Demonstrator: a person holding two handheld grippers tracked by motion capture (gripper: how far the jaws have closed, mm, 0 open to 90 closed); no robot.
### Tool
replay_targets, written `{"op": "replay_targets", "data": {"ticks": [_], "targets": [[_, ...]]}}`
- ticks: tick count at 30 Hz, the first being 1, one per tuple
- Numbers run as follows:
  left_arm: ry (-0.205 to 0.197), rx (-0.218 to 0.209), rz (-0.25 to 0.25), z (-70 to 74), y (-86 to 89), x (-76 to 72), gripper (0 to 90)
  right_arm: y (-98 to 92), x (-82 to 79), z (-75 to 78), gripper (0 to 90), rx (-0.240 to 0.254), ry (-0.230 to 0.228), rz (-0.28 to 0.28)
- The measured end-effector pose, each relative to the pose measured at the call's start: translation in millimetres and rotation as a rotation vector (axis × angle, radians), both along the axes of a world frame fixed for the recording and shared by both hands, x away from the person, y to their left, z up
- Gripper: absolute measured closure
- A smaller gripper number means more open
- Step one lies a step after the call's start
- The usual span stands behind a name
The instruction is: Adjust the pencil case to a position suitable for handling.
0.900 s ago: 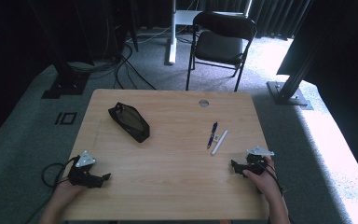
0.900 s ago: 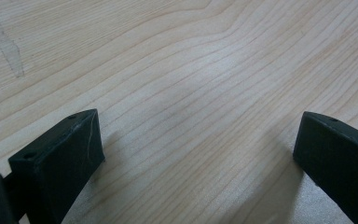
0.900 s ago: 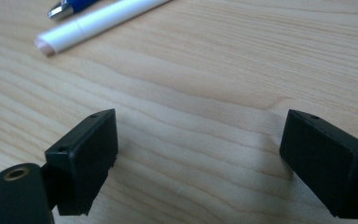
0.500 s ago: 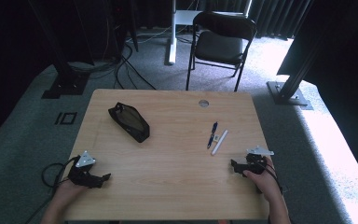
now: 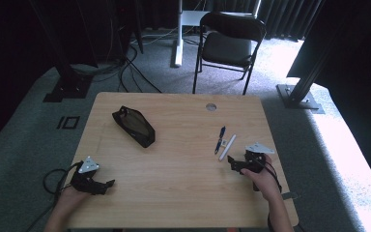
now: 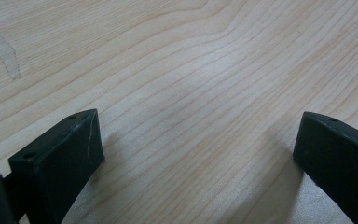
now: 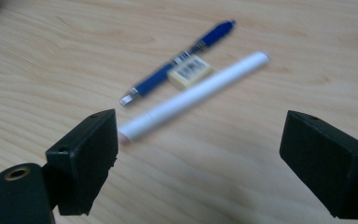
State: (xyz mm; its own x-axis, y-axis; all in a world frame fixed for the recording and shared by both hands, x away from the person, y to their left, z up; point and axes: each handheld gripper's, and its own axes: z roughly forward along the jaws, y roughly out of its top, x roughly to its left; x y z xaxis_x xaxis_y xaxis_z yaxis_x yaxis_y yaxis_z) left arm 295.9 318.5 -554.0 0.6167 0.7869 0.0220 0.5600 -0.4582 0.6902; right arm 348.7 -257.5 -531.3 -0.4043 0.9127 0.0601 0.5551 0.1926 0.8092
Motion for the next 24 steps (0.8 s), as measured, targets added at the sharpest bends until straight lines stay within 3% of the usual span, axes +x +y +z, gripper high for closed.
{"op": "replay_targets", "data": {"ticks": [8,14,16,24], "targets": [[0.000,0.000,0.000,0.0,0.0,0.0,1.6,36.2,15.8,13.4,11.2,0.003,-0.027,0.079],[0.000,0.000,0.000,0.0,0.0,0.0,1.6,53.8,20.5,15.4,14.2,0.004,-0.042,0.108],[0.000,0.000,0.000,0.0,0.0,0.0,1.6,71.7,23.5,15.2,14.1,0.004,-0.041,0.147],[0.000,0.000,0.000,0.0,0.0,0.0,1.6,104.6,29.6,20.0,14.1,0.008,-0.061,0.206]]}}
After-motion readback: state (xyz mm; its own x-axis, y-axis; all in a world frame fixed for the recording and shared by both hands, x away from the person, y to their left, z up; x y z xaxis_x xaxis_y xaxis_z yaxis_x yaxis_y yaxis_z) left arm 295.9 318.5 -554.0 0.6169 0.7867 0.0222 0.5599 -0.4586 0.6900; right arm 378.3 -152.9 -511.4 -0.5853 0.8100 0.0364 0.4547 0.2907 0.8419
